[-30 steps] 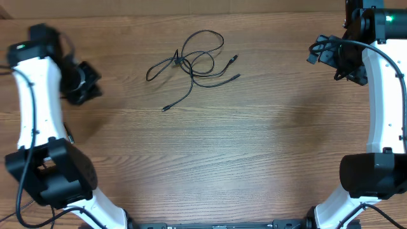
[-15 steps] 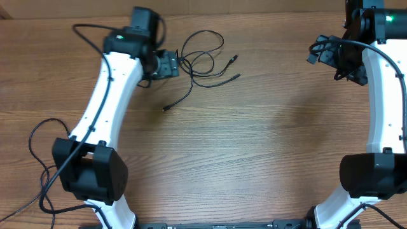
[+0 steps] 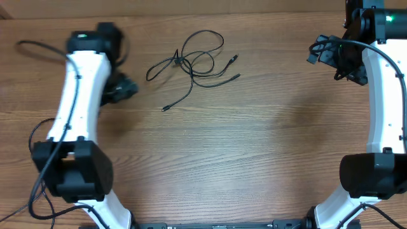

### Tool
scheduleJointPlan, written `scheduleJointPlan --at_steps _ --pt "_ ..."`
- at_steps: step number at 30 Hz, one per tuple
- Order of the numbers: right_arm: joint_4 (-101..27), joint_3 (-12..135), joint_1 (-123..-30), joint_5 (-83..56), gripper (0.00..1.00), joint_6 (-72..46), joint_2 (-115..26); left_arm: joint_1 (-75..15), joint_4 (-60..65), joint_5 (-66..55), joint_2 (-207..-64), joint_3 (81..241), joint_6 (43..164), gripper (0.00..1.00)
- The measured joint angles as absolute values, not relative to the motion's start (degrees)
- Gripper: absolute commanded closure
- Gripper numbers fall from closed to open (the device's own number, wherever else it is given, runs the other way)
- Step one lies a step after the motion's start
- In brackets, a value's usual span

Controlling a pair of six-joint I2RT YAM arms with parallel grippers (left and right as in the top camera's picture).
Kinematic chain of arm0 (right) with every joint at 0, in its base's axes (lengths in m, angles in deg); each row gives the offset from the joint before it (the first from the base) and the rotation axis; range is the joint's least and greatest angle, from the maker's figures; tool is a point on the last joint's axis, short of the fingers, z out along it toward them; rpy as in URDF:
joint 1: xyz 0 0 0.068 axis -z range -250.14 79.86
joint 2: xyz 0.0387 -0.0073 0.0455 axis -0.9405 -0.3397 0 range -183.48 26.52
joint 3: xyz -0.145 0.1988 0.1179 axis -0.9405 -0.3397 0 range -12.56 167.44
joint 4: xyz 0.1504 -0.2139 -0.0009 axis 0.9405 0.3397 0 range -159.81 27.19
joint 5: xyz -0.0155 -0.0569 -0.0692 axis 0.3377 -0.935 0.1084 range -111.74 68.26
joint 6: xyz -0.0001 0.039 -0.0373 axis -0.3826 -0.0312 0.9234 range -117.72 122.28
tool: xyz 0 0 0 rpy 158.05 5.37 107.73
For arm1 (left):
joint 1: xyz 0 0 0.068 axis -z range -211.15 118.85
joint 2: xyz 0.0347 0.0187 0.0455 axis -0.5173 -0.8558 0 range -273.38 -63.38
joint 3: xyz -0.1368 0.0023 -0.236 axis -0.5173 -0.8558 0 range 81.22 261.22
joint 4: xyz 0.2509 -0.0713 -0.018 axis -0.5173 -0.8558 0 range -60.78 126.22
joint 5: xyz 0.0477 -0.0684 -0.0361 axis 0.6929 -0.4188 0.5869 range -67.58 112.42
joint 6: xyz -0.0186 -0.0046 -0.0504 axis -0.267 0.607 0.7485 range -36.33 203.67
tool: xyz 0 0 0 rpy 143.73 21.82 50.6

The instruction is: Untangle cables

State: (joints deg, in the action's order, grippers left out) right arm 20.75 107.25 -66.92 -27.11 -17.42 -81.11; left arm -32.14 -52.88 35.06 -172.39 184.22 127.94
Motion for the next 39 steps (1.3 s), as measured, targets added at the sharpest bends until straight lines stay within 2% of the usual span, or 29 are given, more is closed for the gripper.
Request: scheduleJointPlan --at_steps 6,14,19,28,32,35,39 --pt "20.8 107.2 -66.9 -27.1 0.00 -17.4 -81.1 -40.4 -54.5 35.3 -172.4 182.8 137.9 0.08" --pt "20.7 107.2 -66.9 -27.1 0.00 -17.4 -81.1 -49.3 -48.8 35.3 -172.4 171.8 145.2 0.10" --pt "20.8 107.2 -66.9 -27.1 0.00 -17.4 -81.1 -53.5 -46.0 35.3 -172.5 167.3 144.2 0.19" --pt "20.7 107.2 -66.9 -27.1 0.00 -17.4 -81.1 -61.0 -43.9 36.1 -172.5 166.7 138.1 0.20" --pt "20.7 107.2 -66.9 -27.1 0.00 -17.4 -81.1 -64.9 -40.1 36.9 -172.5 163.9 137.4 0.23" --pt "20.7 107.2 -66.9 -27.1 0.00 -17.4 -81.1 -68.0 -36.9 37.1 -172.5 160.7 136.7 0.30" --pt "20.7 107.2 -66.9 -27.1 0.00 -17.4 -81.1 -71.7 -31.9 36.6 -172.5 156.9 134.4 0.48"
